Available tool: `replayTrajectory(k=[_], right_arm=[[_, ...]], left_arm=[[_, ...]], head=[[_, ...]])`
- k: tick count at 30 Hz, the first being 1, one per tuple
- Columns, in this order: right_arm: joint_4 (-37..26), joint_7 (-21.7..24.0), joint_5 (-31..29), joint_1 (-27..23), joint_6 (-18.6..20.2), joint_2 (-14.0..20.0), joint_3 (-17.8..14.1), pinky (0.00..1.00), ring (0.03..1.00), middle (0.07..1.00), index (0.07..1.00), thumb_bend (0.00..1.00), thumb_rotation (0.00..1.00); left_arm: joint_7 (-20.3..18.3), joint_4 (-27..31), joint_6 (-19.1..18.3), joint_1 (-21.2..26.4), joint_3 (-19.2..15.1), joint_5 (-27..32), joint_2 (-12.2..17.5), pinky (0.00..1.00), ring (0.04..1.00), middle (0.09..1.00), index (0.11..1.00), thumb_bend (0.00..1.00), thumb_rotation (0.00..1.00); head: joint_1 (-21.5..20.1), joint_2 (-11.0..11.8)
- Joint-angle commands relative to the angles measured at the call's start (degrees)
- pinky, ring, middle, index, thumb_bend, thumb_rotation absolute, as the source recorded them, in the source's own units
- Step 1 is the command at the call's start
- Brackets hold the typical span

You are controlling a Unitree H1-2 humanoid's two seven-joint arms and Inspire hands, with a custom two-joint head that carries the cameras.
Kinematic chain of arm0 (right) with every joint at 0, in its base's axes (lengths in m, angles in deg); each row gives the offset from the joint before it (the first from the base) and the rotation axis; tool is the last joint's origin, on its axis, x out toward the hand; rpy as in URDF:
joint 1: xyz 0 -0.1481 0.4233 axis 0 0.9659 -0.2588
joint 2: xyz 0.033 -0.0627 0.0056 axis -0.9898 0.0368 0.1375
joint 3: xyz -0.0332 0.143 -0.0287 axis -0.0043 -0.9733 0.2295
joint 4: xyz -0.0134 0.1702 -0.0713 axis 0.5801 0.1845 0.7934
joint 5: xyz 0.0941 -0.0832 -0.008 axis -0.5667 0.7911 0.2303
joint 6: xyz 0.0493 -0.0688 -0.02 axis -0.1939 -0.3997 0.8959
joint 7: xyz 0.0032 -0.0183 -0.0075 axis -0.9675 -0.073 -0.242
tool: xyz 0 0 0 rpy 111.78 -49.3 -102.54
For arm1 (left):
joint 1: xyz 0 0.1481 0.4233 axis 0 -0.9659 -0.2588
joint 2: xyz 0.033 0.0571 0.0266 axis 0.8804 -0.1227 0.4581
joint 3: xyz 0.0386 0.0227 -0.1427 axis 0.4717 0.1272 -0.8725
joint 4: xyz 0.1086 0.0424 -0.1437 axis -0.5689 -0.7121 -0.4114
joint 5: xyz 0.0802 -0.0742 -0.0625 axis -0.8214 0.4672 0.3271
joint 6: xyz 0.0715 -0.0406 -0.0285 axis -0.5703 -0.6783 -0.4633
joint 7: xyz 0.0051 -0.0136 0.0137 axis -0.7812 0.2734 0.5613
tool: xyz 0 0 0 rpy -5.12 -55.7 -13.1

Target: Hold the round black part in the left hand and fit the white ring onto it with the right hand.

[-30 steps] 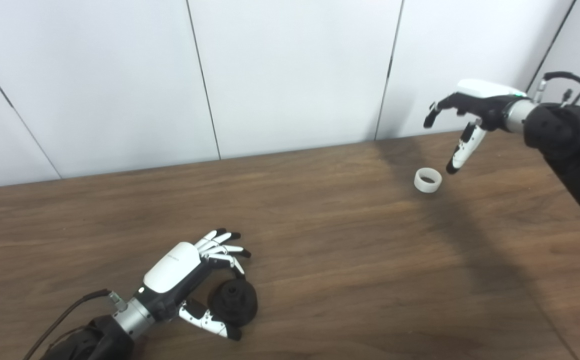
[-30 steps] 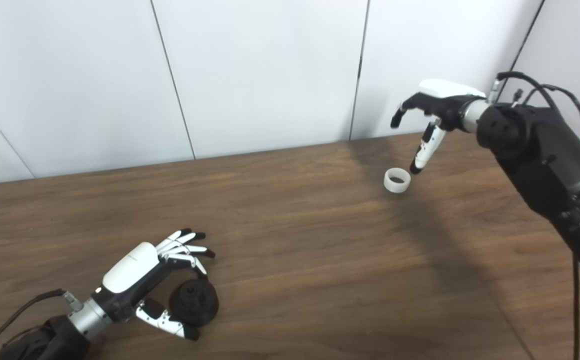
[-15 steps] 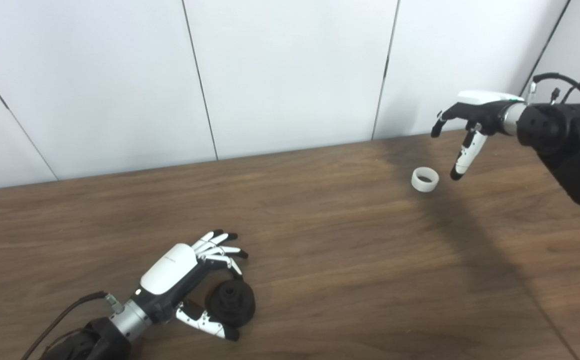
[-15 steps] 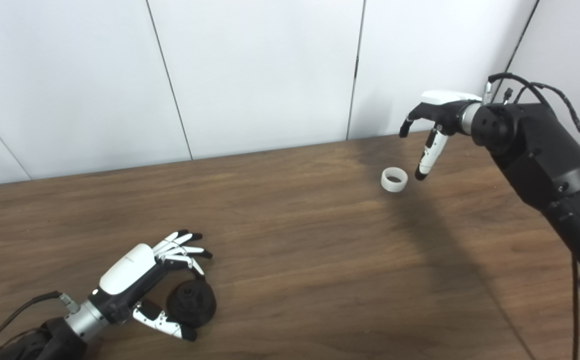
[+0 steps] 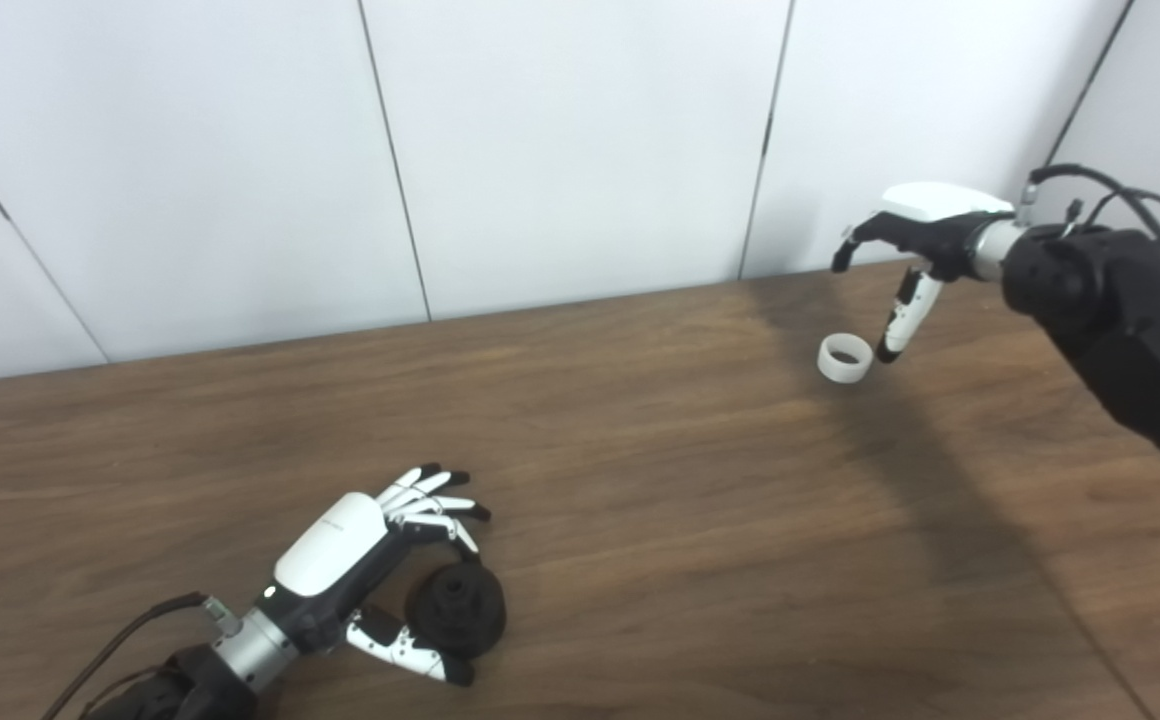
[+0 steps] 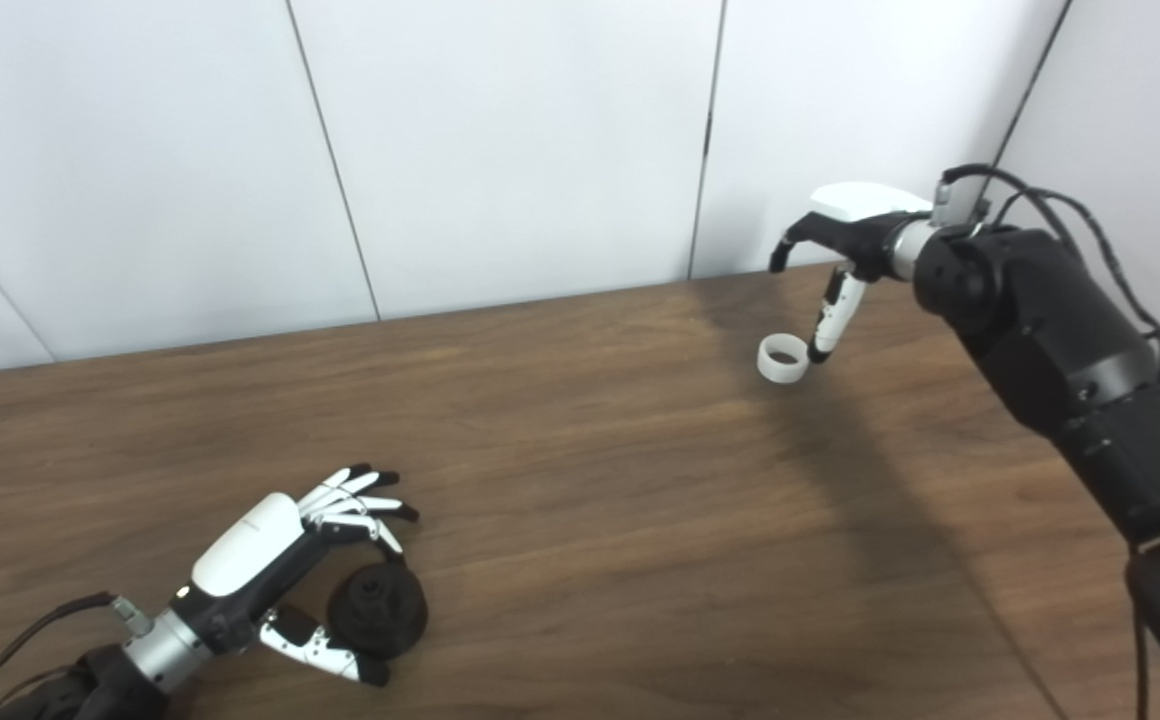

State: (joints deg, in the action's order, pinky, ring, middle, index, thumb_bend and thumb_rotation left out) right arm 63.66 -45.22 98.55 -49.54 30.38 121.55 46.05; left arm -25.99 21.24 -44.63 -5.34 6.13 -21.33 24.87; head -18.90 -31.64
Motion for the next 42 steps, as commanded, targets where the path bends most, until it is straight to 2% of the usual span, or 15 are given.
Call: replayTrajectory(k=[1, 5, 15, 25, 31, 42], right_arm=[[-0.4, -2.6, 0.9, -1.8, -1.8, 1.1, -0.7, 0.85, 0.955, 0.895, 0.733, 1.00, 0.16], [-0.4, -1.3, 1.7, -1.8, -1.4, 0.8, -0.4, 0.94, 0.989, 0.911, 0.737, 1.00, 0.17], [-1.0, -0.5, 2.2, 0.5, -1.7, 1.2, -0.5, 0.98, 1.000, 0.920, 0.723, 1.00, 0.15], [-1.2, -0.4, 2.3, 2.4, -2.9, 1.4, -0.7, 0.96, 1.000, 0.909, 0.726, 1.00, 0.15], [-0.8, -0.5, 1.9, 3.5, -4.1, 2.1, -1.0, 0.96, 1.000, 0.916, 0.728, 1.00, 0.17], [0.3, -1.9, 2.6, 4.0, -4.7, 1.2, -0.9, 0.96, 1.000, 0.915, 0.730, 1.00, 0.17]], left_arm=[[-1.9, -0.8, -0.8, -0.7, 1.3, -1.8, 2.4, 1.00, 0.943, 0.805, 0.481, 0.52, 0.05], [-2.8, -0.5, -0.8, -1.0, 0.6, -0.9, 2.3, 0.99, 0.942, 0.804, 0.481, 0.52, 0.05], [-3.5, 0.3, -0.8, -1.5, 0.0, -0.9, 2.8, 0.99, 0.945, 0.805, 0.482, 0.52, 0.05], [-3.7, 1.2, -0.8, -1.8, -0.3, -0.4, 3.0, 1.00, 0.946, 0.804, 0.482, 0.52, 0.05], [-4.1, 1.9, -0.8, -2.6, -1.3, -0.4, 2.5, 1.00, 0.948, 0.804, 0.482, 0.52, 0.05], [-5.6, 2.5, -0.8, -3.0, -2.6, -0.7, 2.3, 0.99, 0.944, 0.796, 0.482, 0.52, 0.05]], head=[[-0.2, -0.2], [-0.3, -0.3], [-0.9, -0.6], [-1.5, -1.5], [1.3, -2.2], [0.3, -2.1]])
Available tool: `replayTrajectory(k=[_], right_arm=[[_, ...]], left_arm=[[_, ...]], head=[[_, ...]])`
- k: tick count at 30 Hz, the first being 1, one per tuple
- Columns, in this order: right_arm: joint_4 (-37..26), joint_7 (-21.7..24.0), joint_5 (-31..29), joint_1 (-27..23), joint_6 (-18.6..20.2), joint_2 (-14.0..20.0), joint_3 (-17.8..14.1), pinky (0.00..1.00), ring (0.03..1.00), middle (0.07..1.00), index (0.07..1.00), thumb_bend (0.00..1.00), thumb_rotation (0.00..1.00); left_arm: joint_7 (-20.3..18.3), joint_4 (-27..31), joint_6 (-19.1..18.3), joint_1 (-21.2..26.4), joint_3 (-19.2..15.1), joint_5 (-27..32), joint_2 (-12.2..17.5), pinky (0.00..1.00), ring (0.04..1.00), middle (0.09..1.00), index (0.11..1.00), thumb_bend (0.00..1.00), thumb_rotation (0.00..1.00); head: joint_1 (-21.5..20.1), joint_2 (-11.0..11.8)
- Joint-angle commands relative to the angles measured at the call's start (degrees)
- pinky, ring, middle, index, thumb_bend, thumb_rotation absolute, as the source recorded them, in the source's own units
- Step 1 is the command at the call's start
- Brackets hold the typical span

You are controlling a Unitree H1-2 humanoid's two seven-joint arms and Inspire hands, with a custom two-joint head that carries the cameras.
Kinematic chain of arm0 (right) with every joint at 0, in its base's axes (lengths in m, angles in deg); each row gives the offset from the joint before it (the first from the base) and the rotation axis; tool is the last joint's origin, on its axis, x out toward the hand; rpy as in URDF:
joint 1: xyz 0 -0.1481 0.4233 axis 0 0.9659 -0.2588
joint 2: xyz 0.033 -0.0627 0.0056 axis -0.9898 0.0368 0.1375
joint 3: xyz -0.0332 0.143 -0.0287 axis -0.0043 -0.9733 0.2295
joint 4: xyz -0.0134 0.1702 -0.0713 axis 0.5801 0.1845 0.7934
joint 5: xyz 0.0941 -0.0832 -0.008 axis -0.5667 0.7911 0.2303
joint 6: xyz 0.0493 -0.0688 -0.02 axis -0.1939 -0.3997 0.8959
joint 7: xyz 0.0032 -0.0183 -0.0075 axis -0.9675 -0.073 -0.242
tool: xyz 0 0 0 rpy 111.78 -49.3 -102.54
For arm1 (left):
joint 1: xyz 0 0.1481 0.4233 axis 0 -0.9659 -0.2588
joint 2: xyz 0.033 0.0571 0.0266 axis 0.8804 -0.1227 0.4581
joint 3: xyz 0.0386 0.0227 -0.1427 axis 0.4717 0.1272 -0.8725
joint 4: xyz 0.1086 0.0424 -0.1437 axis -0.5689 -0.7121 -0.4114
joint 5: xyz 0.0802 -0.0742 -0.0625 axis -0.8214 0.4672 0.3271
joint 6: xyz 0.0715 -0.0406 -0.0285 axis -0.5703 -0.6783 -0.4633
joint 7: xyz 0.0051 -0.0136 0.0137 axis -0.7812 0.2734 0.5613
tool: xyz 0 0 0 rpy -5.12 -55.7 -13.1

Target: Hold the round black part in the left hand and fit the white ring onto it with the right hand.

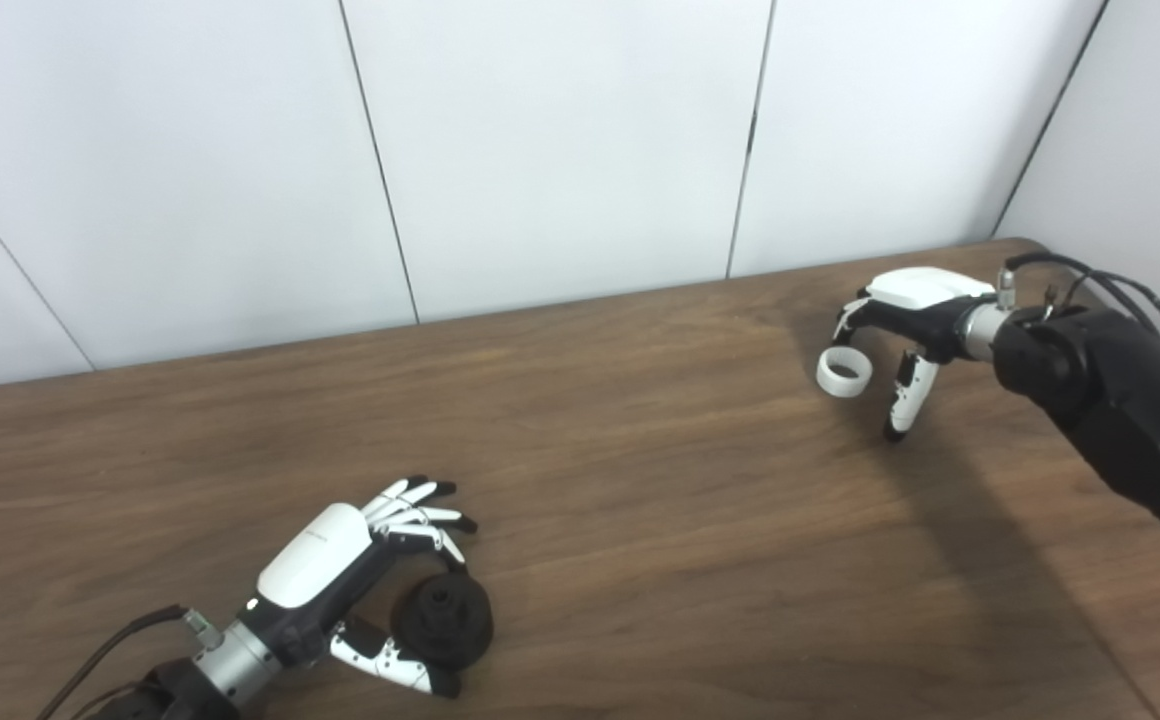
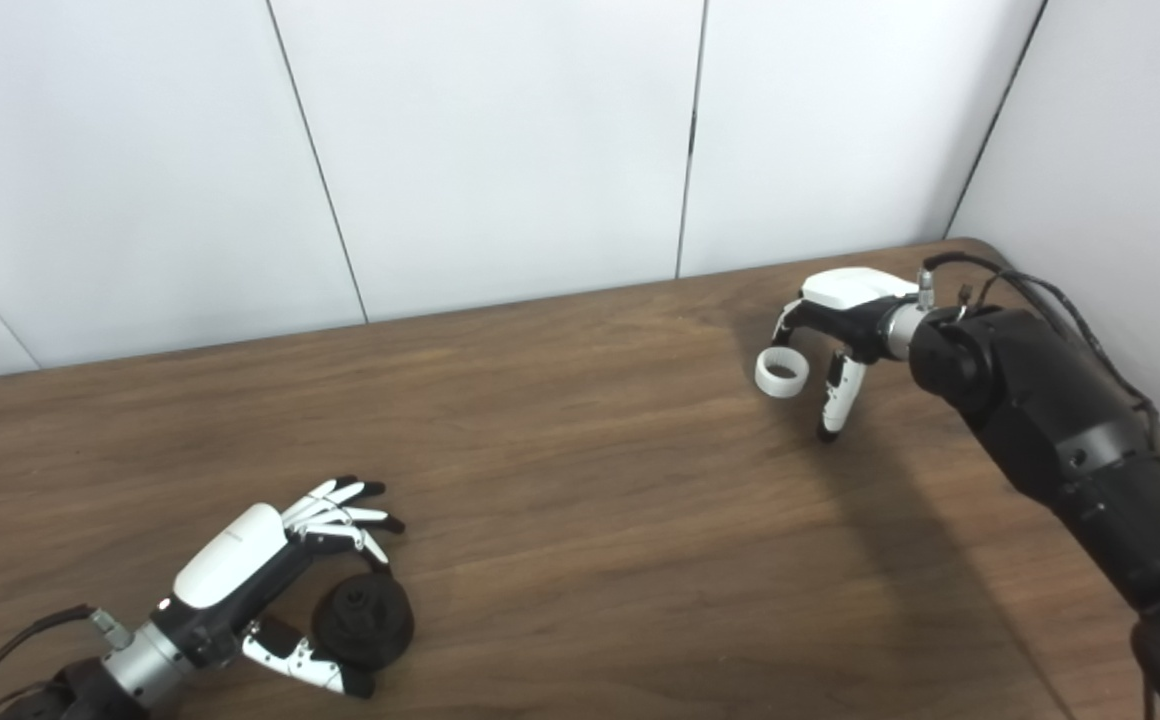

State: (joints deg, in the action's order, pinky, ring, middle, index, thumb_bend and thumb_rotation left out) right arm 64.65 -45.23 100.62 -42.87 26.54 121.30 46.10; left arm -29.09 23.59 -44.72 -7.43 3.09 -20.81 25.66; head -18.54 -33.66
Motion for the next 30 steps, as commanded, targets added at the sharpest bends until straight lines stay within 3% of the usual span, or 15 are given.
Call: replayTrajectory(k=[1, 7, 15, 30], right_arm=[[-0.4, -2.4, 0.5, -2.7, -1.5, 1.5, -0.9, 0.94, 0.997, 0.912, 0.728, 1.00, 0.18], [0.6, -4.0, 0.6, -2.5, -3.2, 1.2, -1.2, 0.93, 0.993, 0.909, 0.722, 0.99, 0.18], [-0.4, -4.5, 1.6, -1.6, -0.8, 0.5, -1.7, 0.97, 0.998, 0.913, 0.732, 0.96, 0.21], [0.6, -4.9, 2.0, -2.4, -1.2, 0.2, -1.3, 0.99, 1.000, 0.910, 0.731, 0.92, 0.22]], left_arm=[[-2.4, 0.1, -0.7, -0.9, 0.4, -1.2, 1.4, 0.99, 0.942, 0.794, 0.481, 0.52, 0.05], [-2.9, 0.2, -0.7, -1.2, -0.2, -1.2, 1.3, 1.00, 0.949, 0.795, 0.481, 0.52, 0.05], [-3.6, 0.6, -0.7, -1.4, -0.5, -1.6, 1.4, 1.00, 0.947, 0.795, 0.482, 0.52, 0.05], [-4.1, 0.9, -0.7, -1.9, -1.2, -1.8, 0.8, 1.00, 0.947, 0.794, 0.482, 0.52, 0.05]], head=[[-0.1, 0.1], [0.1, 0.2], [0.0, 0.2], [0.2, 0.1]])
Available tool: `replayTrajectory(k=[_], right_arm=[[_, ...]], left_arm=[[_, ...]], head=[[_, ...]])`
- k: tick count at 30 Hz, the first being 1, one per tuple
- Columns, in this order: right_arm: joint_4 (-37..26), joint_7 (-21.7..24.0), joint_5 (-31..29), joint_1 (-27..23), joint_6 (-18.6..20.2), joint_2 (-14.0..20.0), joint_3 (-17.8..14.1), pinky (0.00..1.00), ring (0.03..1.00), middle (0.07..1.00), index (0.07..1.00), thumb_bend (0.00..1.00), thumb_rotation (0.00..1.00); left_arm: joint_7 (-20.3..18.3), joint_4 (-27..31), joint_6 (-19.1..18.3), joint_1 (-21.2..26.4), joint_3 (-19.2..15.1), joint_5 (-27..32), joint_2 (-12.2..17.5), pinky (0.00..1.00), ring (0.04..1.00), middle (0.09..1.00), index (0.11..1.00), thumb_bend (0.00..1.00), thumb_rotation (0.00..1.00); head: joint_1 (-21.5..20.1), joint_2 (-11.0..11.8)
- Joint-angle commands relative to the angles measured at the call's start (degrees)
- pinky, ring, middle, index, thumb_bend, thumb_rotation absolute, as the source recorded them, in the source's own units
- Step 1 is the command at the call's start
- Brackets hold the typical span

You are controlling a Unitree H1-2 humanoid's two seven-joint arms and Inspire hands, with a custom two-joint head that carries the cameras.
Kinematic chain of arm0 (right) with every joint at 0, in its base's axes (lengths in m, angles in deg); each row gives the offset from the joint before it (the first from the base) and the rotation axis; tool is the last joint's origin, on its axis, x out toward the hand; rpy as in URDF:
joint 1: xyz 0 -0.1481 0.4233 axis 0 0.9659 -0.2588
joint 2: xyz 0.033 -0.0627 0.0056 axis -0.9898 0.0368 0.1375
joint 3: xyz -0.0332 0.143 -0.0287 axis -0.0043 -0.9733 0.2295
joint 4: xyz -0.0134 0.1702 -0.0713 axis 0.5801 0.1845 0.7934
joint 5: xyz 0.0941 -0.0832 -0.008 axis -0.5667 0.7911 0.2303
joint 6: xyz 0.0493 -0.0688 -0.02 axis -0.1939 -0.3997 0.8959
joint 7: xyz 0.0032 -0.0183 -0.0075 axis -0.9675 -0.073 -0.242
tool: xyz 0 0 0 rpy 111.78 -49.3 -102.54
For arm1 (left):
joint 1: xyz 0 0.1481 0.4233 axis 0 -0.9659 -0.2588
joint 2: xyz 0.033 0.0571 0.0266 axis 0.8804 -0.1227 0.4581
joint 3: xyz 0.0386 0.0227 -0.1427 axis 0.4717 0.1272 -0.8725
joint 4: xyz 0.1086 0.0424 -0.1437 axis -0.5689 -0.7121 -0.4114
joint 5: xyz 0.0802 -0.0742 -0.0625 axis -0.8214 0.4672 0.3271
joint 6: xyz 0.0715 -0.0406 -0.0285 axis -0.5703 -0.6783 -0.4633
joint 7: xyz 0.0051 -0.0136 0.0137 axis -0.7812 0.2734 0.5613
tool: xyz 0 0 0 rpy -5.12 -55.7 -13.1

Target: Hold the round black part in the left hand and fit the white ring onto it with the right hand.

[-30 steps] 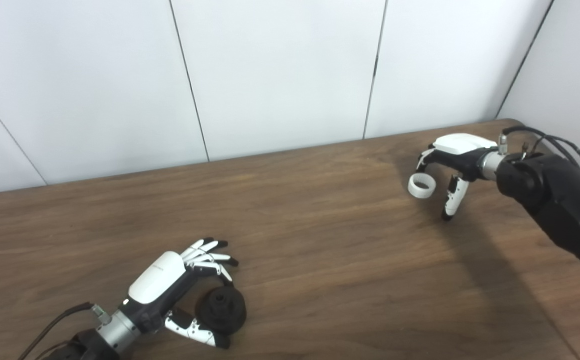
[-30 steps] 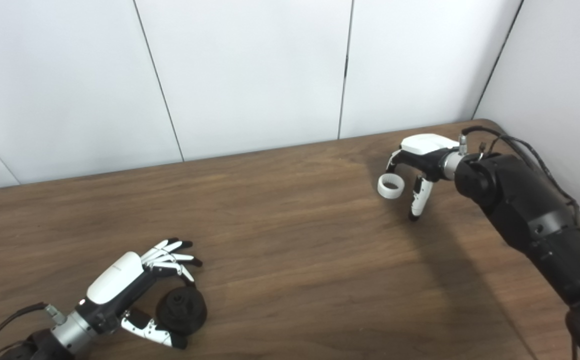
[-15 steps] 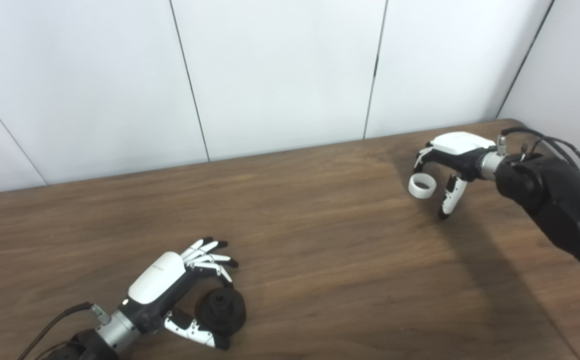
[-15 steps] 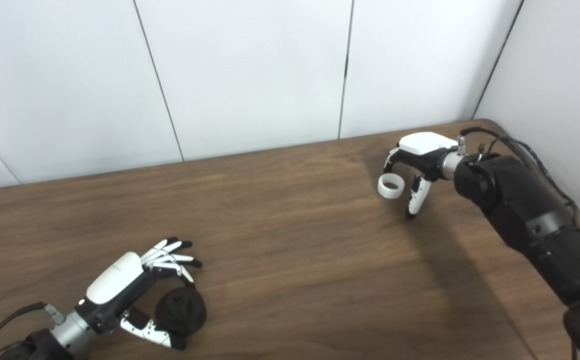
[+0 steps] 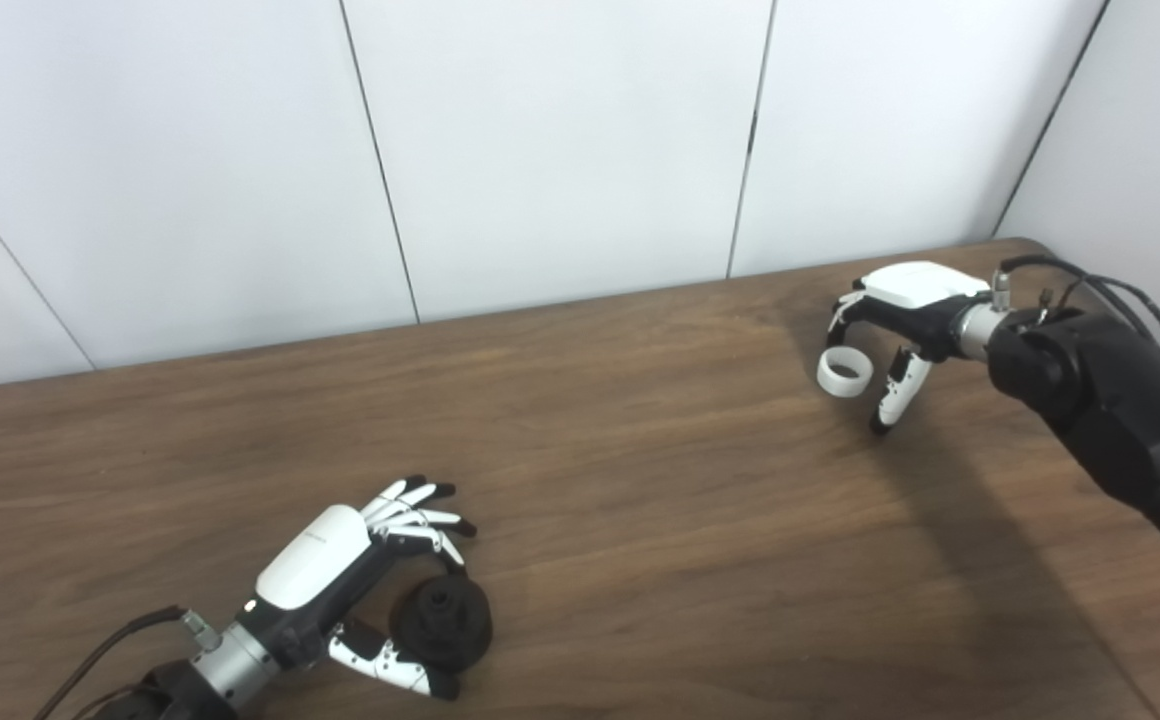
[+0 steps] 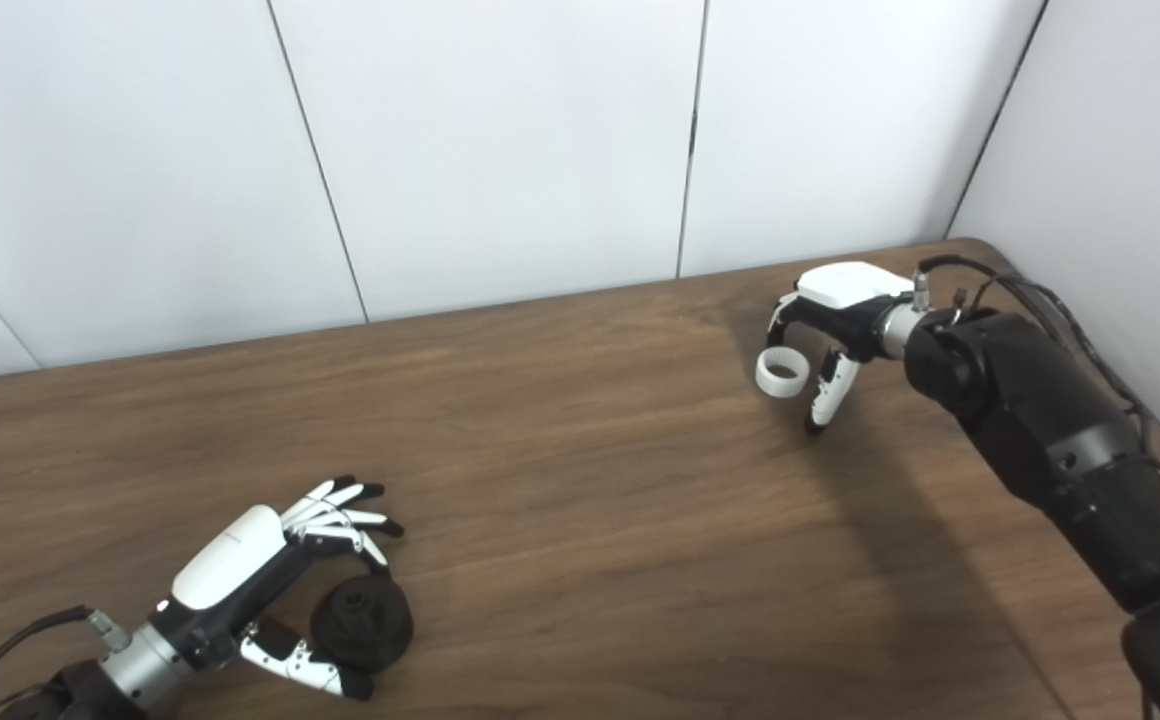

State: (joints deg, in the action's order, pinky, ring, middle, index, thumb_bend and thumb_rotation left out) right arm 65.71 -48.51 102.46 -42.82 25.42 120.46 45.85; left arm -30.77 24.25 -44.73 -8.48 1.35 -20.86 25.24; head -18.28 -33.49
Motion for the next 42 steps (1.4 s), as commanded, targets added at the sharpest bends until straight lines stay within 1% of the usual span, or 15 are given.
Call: replayTrajectory(k=[1, 6, 11, 13, 14, 15, 17, 18, 21, 28, 35, 38, 42], right_arm=[[-0.4, -1.7, 0.0, -2.5, -0.2, 1.1, -1.1, 0.99, 0.998, 0.908, 0.727, 0.92, 0.22], [-0.5, -1.6, 0.0, -2.5, -0.4, 1.3, -1.1, 0.97, 0.990, 0.902, 0.722, 0.92, 0.24], [-0.7, -2.0, 0.4, -2.2, 0.0, 1.0, -1.0, 0.98, 0.989, 0.897, 0.716, 0.90, 0.22], [-0.1, -3.5, 1.3, -2.2, -0.2, 0.6, -0.8, 0.99, 0.991, 0.886, 0.651, 0.90, 0.20], [0.4, -4.9, 2.0, -2.3, -0.7, 0.5, -0.5, 1.00, 0.988, 0.863, 0.570, 0.72, 0.17], [0.9, -6.5, 2.9, -2.3, -1.1, 0.3, -0.3, 1.00, 0.984, 0.837, 0.527, 0.62, 0.16], [1.2, -8.0, 4.3, -2.5, -1.2, 0.2, 0.2, 1.00, 0.989, 0.796, 0.489, 0.55, 0.14], [1.3, -8.3, 4.9, -2.5, -1.1, 0.2, 0.5, 1.00, 0.995, 0.796, 0.484, 0.54, 0.14], [1.6, -9.3, 6.0, -2.6, -1.1, 0.2, 0.7, 1.00, 1.000, 0.808, 0.480, 0.53, 0.14], [1.9, -11.3, 5.3, -2.2, -1.7, 0.3, 0.0, 1.00, 1.000, 0.838, 0.479, 0.53, 0.14], [1.6, -11.5, 5.2, -1.8, -1.3, 0.4, -0.2, 1.00, 1.000, 0.849, 0.480, 0.53, 0.14], [1.0, -10.6, 5.3, -1.6, -0.5, 0.4, -0.4, 1.00, 1.000, 0.851, 0.480, 0.53, 0.14], [0.7, -10.4, 5.4, -1.8, -0.3, 0.6, -0.4, 1.00, 1.000, 0.848, 0.480, 0.53, 0.14]], left_arm=[[-2.5, 0.3, -0.7, -1.0, 0.4, -1.7, 1.2, 1.00, 0.947, 0.794, 0.482, 0.52, 0.05], [-2.6, 0.6, -0.7, -1.2, 0.1, -1.7, 1.2, 1.00, 0.947, 0.792, 0.482, 0.52, 0.05], [-3.4, 1.2, -0.7, -1.6, -0.5, -1.6, 1.0, 1.00, 0.948, 0.793, 0.482, 0.52, 0.05], [-3.6, 1.5, -0.7, -1.8, -0.7, -1.6, 0.9, 1.00, 0.947, 0.793, 0.482, 0.52, 0.05], [-3.5, 1.6, -0.7, -1.8, -0.7, -1.6, 0.9, 1.00, 0.947, 0.793, 0.482, 0.52, 0.05], [-3.4, 1.7, -0.7, -1.9, -0.7, -1.8, 0.9, 1.00, 0.946, 0.792, 0.481, 0.52, 0.05], [-3.4, 1.9, -0.7, -1.9, -0.8, -2.0, 1.0, 1.00, 0.943, 0.792, 0.481, 0.52, 0.06], [-3.3, 1.9, -0.7, -1.9, -0.9, -2.0, 1.0, 1.00, 0.943, 0.792, 0.482, 0.52, 0.06], [-3.8, 2.3, -0.7, -2.2, -1.5, -1.5, 1.0, 1.00, 0.940, 0.791, 0.481, 0.52, 0.05], [-4.2, 2.2, -0.7, -2.5, -2.2, -1.6, 0.8, 1.00, 0.944, 0.793, 0.481, 0.52, 0.05], [-4.4, 2.0, -0.7, -2.6, -3.0, -1.7, 0.6, 1.00, 0.945, 0.792, 0.481, 0.52, 0.05], [-3.4, 1.9, -0.7, -2.5, -2.6, -1.5, 0.9, 0.99, 0.938, 0.785, 0.481, 0.52, 0.05], [-3.8, 1.8, -0.7, -2.4, -2.9, -1.0, 0.9, 1.00, 0.942, 0.787, 0.481, 0.52, 0.05]], head=[[0.0, 0.0], [0.0, -0.1], [0.0, -0.4], [0.0, -0.5], [0.0, -0.7], [0.0, -0.7], [0.0, -0.9], [0.1, -1.0], [0.2, -1.2], [0.1, -1.3], [0.1, -1.2], [0.0, -1.3], [0.0, -1.2]])
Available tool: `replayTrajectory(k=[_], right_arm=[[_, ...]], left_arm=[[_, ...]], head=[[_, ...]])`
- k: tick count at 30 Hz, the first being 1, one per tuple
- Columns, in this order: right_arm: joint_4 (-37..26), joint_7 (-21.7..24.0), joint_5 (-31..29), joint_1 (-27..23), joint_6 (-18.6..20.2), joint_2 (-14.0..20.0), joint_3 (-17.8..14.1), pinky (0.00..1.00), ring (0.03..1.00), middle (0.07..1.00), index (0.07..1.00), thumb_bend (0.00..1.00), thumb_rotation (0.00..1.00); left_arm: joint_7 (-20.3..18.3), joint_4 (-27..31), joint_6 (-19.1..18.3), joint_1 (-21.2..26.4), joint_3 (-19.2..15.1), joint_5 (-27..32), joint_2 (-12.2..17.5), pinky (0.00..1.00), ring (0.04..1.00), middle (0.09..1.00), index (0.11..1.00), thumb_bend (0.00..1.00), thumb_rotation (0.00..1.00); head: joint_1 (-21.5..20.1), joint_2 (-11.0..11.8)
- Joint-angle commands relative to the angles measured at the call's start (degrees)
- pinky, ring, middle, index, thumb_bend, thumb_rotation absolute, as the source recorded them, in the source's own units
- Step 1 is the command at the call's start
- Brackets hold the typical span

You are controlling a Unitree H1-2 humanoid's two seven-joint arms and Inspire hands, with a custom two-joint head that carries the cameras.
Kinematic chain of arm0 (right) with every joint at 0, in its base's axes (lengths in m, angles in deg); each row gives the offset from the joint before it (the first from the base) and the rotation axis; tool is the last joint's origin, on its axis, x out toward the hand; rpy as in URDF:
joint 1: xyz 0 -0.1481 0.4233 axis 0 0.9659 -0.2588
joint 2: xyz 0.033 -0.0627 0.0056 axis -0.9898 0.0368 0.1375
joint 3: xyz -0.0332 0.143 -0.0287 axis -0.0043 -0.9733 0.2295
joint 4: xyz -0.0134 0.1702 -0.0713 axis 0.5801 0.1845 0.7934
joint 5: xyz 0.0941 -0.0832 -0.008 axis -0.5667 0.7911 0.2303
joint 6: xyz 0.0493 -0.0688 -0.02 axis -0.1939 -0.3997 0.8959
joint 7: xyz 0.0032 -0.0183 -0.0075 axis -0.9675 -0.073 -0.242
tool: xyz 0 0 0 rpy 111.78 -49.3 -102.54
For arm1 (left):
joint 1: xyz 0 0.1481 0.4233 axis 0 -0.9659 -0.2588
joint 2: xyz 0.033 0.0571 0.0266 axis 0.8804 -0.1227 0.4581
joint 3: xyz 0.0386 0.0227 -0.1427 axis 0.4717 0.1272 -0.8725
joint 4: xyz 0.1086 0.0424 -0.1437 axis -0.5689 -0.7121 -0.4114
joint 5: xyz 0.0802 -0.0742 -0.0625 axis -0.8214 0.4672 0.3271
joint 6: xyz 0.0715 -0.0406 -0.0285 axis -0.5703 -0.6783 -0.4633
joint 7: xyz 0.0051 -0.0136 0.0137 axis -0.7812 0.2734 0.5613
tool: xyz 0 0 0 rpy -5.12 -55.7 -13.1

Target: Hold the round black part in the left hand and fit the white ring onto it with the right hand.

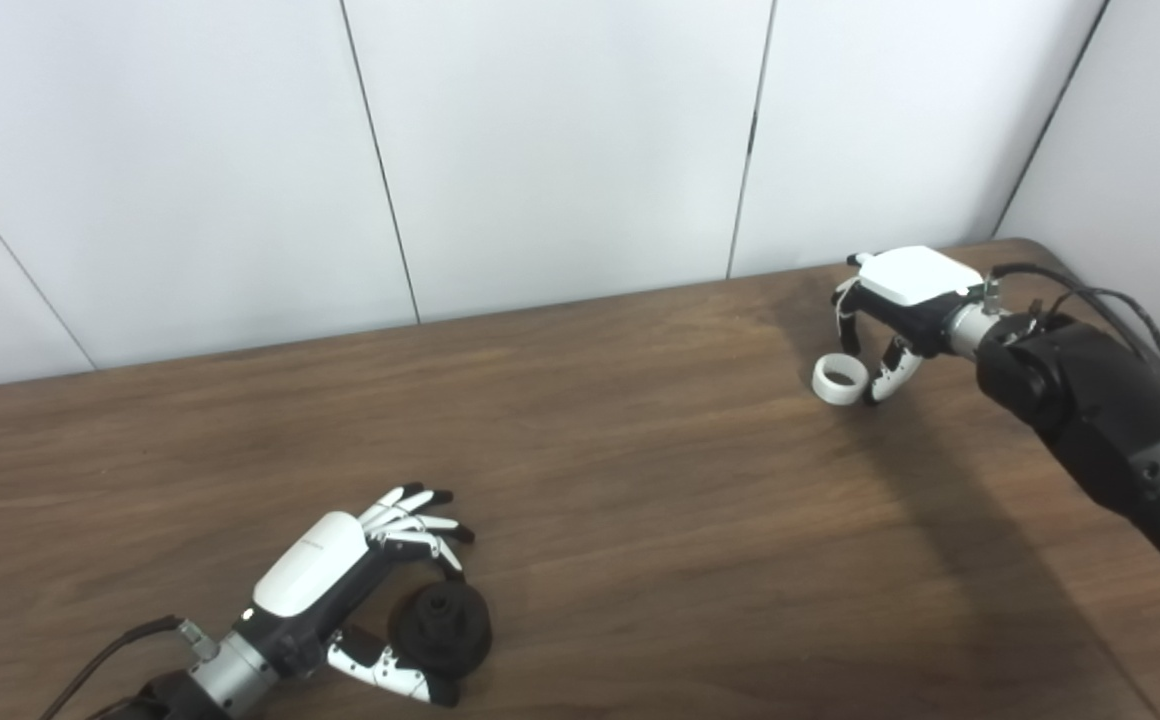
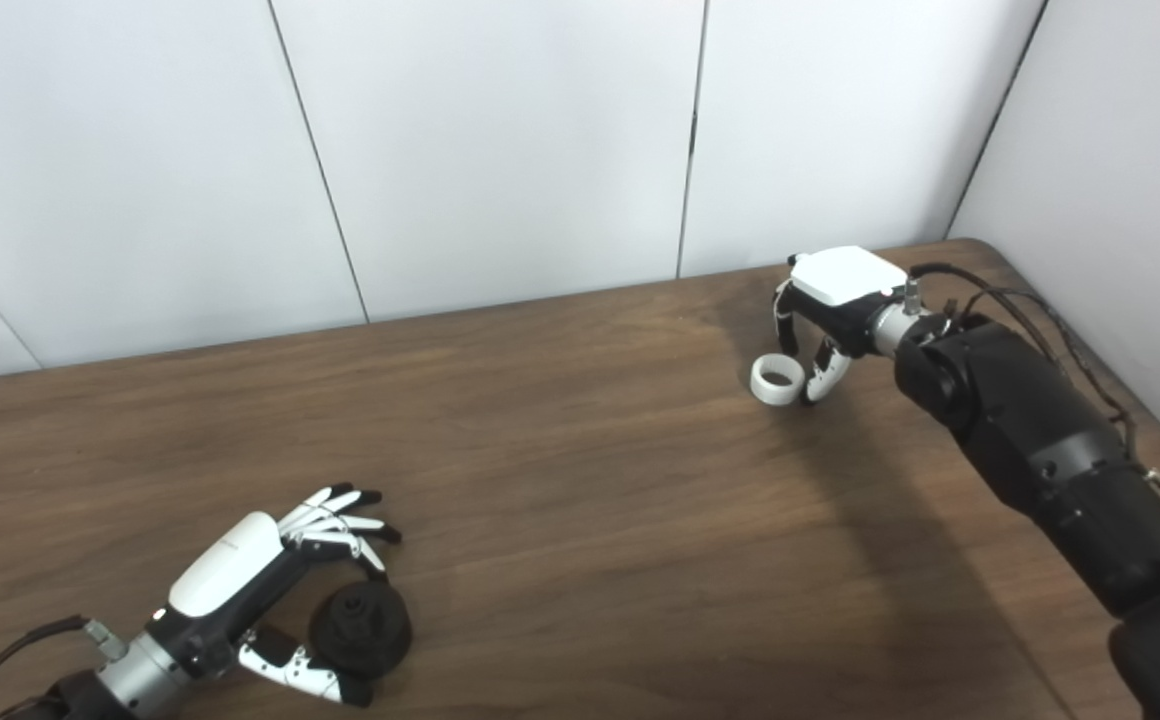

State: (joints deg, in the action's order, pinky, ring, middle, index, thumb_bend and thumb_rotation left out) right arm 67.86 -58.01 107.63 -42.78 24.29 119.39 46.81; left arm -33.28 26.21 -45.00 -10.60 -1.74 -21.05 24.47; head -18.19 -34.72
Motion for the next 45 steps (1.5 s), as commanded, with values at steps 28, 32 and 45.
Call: replayTrajectory(k=[28, 32, 45], right_arm=[[-2.6, 3.6, 1.0, -2.6, 0.4, 1.8, -0.5, 1.00, 1.000, 0.950, 0.635, 1.00, 0.24], [-2.7, 3.9, 0.8, -2.8, -0.1, 1.4, -0.4, 1.00, 1.000, 0.953, 0.636, 1.00, 0.24], [-3.2, 5.0, 0.6, -3.8, -0.5, -0.3, 0.3, 1.00, 1.000, 0.956, 0.637, 1.00, 0.23]], left_arm=[[0.2, -0.8, -0.4, 0.3, 1.0, -1.2, 1.7, 1.00, 0.941, 0.788, 0.481, 0.52, 0.05], [1.0, -1.0, -0.4, 0.4, 1.5, -0.9, 1.7, 0.99, 0.935, 0.783, 0.481, 0.52, 0.05], [1.6, -1.9, -0.4, 0.6, 1.8, -1.1, 1.2, 1.00, 0.941, 0.786, 0.481, 0.52, 0.05]], head=[[-0.4, 0.2], [-0.6, 0.3], [-0.7, 0.6]])
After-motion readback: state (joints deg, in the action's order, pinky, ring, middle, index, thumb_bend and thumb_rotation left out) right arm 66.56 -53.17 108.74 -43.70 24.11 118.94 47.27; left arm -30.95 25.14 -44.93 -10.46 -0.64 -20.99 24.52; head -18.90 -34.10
